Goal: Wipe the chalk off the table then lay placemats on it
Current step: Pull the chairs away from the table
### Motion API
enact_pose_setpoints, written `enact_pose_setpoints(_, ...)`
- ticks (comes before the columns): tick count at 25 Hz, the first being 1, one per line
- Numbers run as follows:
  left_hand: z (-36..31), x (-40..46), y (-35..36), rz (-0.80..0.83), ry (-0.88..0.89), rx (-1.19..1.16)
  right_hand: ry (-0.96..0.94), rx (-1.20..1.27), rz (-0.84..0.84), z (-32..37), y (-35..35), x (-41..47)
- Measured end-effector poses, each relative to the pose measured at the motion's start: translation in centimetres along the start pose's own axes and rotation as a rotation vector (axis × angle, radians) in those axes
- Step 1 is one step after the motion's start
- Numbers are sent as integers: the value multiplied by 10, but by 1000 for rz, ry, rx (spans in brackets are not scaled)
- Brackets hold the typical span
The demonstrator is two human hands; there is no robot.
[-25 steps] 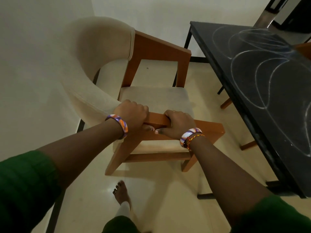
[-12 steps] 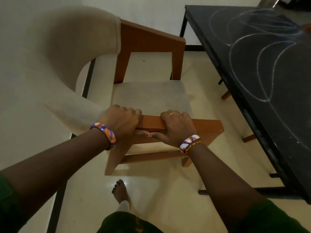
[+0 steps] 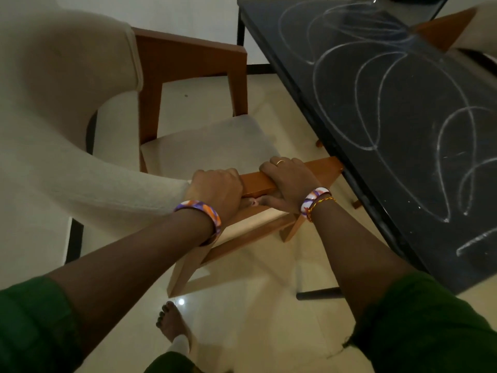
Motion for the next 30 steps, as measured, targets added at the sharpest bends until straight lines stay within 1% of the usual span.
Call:
enact_pose_setpoints(3,-1,6,0,-7,-11,4,44,6,14,-9,3,2)
enact_pose_setpoints(6,-3,5,0,-17,-17,0,132,12,64,-13,8,-1)
enact_pose_setpoints(8,-4,3,-4,-25,-2,1,224,34,125,-16,10,-4)
enact_pose_setpoints(10,-6,-3,-8,-33,24,-74,322,41,193,-18,9,-9)
enact_pose_setpoints(12,4,-17,-24,-94,57,-144,452,36,245,-15,6,-18)
enact_pose_setpoints(13,22,-27,-36,-160,57,-141,509,28,276,-8,3,-23)
enact_pose_setpoints(15,86,-51,-59,-314,-26,-127,563,77,331,26,-5,-26)
enact_pose_setpoints(16,128,-63,-66,-380,-90,-140,517,125,344,55,-12,-24)
enact_pose_setpoints(18,222,-84,-73,-464,-248,-139,298,171,332,129,-35,-3)
enact_pose_setpoints(19,266,-91,-69,-463,-340,-136,199,230,341,167,-48,12)
enact_pose_setpoints(20,306,-95,-62,-447,-423,-179,154,346,365,201,-60,29)
enact_pose_setpoints(21,338,-96,-51,-432,-481,-297,146,474,381,231,-71,49)
enact_pose_setpoints(22,365,-94,-38,-425,-509,-475,146,534,352,259,-80,73)
enact_pose_setpoints(23,383,-88,-23,-422,-505,-680,148,482,297,283,-86,96)
enact_pose_setpoints(24,393,-82,-9,-421,-476,-884,154,371,221,302,-91,116)
enact_pose_setpoints(26,402,-67,11,-410,-415,-1219,203,184,65,324,-97,152)
enact_pose_setpoints(27,405,-61,16,-406,-410,-1336,244,131,21,330,-96,165)
enact_pose_setpoints(28,406,-57,18,-412,-418,-1404,284,95,-3,333,-96,173)
enact_pose_setpoints(30,408,-50,17,-454,-442,-1407,367,68,-26,332,-93,182)
Point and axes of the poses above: each hand's wrist, its own x-axis towards the middle knuckle, its own y-axis out of the palm, z = x × y, the point moved 9 cm from there along x, towards the middle knuckle, and after that the axes turned 12 degrees about y, right-handed, at the moved point
